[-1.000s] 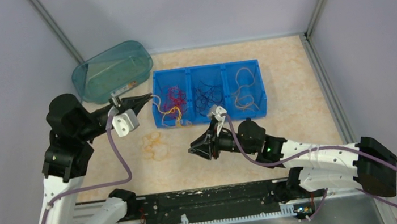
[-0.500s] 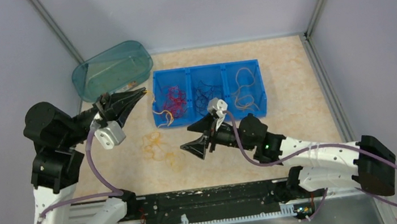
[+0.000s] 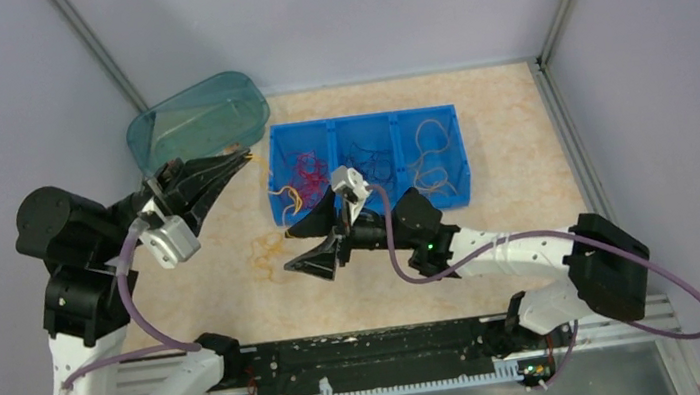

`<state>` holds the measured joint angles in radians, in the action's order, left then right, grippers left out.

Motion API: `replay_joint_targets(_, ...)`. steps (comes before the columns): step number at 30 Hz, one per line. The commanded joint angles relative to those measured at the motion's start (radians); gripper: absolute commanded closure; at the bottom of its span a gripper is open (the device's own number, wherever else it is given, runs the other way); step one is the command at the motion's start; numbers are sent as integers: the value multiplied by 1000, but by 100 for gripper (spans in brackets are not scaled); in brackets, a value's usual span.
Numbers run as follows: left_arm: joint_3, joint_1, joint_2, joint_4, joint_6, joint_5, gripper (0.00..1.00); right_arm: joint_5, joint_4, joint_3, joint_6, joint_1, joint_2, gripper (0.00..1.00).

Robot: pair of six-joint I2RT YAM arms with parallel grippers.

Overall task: Untangle the cables
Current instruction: Pick up the cable from the cable, then place the cable in the bin.

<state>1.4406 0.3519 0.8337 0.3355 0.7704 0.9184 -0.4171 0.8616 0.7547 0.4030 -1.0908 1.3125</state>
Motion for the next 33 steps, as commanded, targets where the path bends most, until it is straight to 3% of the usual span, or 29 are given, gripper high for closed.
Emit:
replay_joint_targets(1, 34, 5, 12, -70, -55, 35, 100, -70, 139, 33, 89, -8, 38, 32)
replay_joint_targets(14, 49, 3, 17, -84, -81, 34, 100, 24, 32, 55, 23, -8, 26, 53)
replay_joint_targets(29, 44, 4, 19, -89, -117, 38, 99, -54, 135, 84, 109, -8, 68, 56)
replay_joint_targets(31, 44, 4, 19, -88, -113, 37, 99, 4, 51, 84, 91, -8, 49, 55)
replay_joint_targets(33, 45, 3, 18, -88, -115, 40, 99, 105, -40, 77, 44, -8, 13, 46)
